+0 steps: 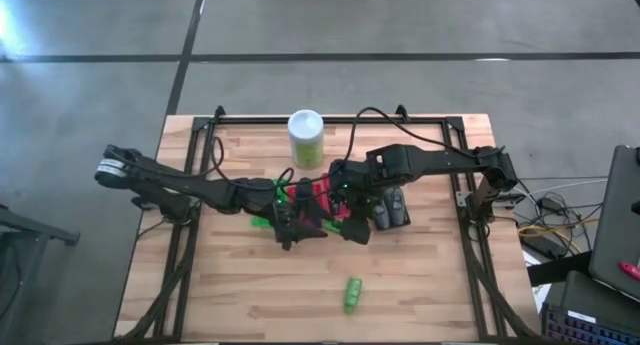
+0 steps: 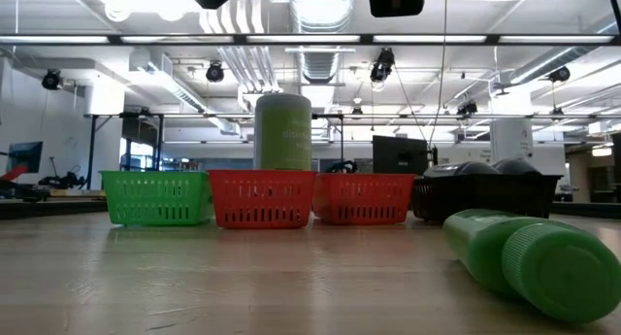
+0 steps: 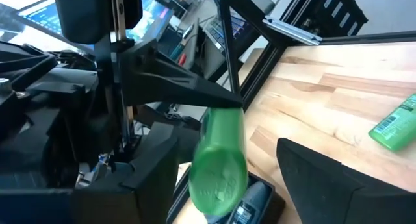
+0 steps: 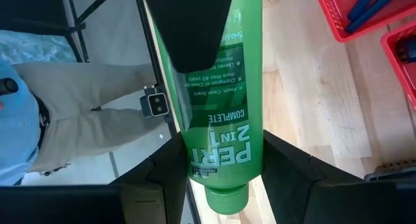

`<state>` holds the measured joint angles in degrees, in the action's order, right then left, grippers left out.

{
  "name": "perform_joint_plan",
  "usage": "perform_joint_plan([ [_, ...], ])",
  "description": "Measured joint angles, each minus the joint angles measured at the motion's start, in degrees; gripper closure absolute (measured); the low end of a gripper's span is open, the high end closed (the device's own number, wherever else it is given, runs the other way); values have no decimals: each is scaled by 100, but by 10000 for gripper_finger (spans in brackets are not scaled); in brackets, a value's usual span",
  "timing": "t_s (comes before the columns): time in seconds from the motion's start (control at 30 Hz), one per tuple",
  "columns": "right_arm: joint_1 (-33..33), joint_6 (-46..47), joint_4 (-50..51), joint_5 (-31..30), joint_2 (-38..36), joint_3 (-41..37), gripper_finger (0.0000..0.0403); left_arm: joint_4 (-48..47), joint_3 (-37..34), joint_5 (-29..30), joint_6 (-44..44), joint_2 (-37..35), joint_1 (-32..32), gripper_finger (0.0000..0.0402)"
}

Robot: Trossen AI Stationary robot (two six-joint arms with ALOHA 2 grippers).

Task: Pick & Place Travel size toiletries
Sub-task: Put the green shampoo bottle into the green bin

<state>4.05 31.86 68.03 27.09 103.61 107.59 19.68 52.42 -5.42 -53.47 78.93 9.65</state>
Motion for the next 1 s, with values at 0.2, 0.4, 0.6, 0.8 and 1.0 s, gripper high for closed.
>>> perform_joint_plan([
  [0.2, 2, 0, -2, 0, 0, -2, 235, 2, 96, 1, 0, 103, -4, 184],
  [0.4, 7, -12, -2, 0, 0, -2, 243, 20, 189, -17, 1, 210, -4, 236],
  [0.6, 7, -37, 17, 18, 0, -2, 233, -12, 273, -31, -2, 269, -3, 279],
  [0.8, 7, 74, 129, -271, -4, -2, 188, -202, 273, 132, 62, 267, -1, 303],
  [1.0, 9, 79, 502, -1155, -223, -4, 147, -905, 271, 1086, 376, 114, 53, 295],
])
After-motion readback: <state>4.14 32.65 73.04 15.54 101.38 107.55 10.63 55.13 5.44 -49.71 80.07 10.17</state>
